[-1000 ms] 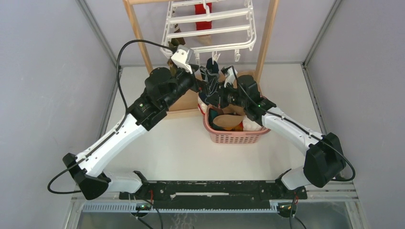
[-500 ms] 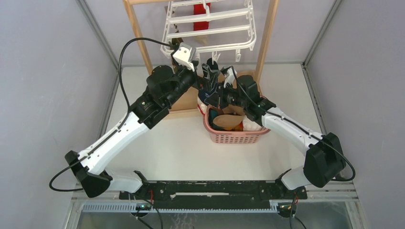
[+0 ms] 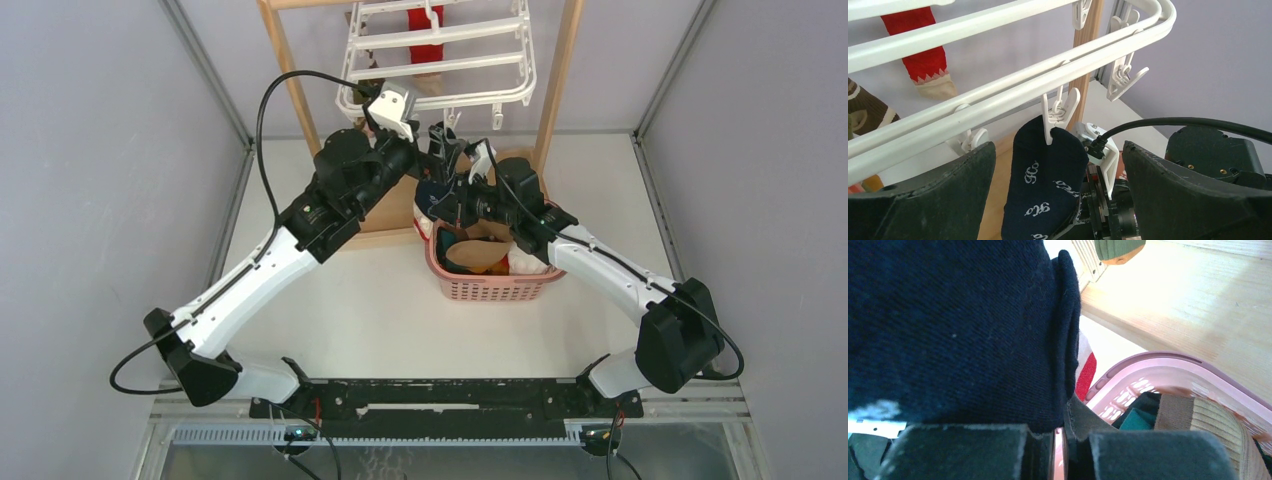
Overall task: Remove the socks clipped to the hanger
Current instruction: Remove the sock from the hanger.
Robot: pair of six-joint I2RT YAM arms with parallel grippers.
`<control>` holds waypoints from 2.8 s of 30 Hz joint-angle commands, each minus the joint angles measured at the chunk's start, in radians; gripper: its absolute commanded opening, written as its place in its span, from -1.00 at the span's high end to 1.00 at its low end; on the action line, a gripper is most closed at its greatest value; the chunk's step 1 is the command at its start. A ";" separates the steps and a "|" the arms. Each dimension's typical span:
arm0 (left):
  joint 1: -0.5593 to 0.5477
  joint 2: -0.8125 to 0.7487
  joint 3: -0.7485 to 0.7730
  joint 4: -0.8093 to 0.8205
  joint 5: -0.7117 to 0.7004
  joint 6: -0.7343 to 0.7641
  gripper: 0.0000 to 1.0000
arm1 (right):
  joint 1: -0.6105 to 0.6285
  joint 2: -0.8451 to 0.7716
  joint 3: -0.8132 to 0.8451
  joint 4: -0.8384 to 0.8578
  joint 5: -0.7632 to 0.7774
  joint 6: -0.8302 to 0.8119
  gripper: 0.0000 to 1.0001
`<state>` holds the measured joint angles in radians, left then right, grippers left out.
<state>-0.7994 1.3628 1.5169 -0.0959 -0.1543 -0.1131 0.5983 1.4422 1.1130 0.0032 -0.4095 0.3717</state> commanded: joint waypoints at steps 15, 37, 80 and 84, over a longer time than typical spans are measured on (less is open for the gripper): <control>-0.003 -0.018 0.043 0.044 -0.021 0.011 -1.00 | 0.012 -0.014 0.000 0.011 -0.005 -0.003 0.84; -0.001 0.077 0.074 0.191 -0.061 -0.003 -0.97 | 0.014 -0.019 -0.011 0.012 -0.010 -0.004 0.85; 0.040 0.089 0.095 0.216 -0.010 -0.019 0.10 | 0.009 -0.016 -0.031 0.029 -0.018 -0.005 0.86; 0.041 0.090 0.097 0.217 -0.008 -0.019 0.16 | 0.009 -0.017 -0.030 0.029 -0.018 -0.004 0.86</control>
<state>-0.7666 1.4628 1.5349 0.0540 -0.1764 -0.1314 0.6029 1.4418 1.0908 0.0048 -0.4206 0.3717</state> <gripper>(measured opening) 0.437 0.076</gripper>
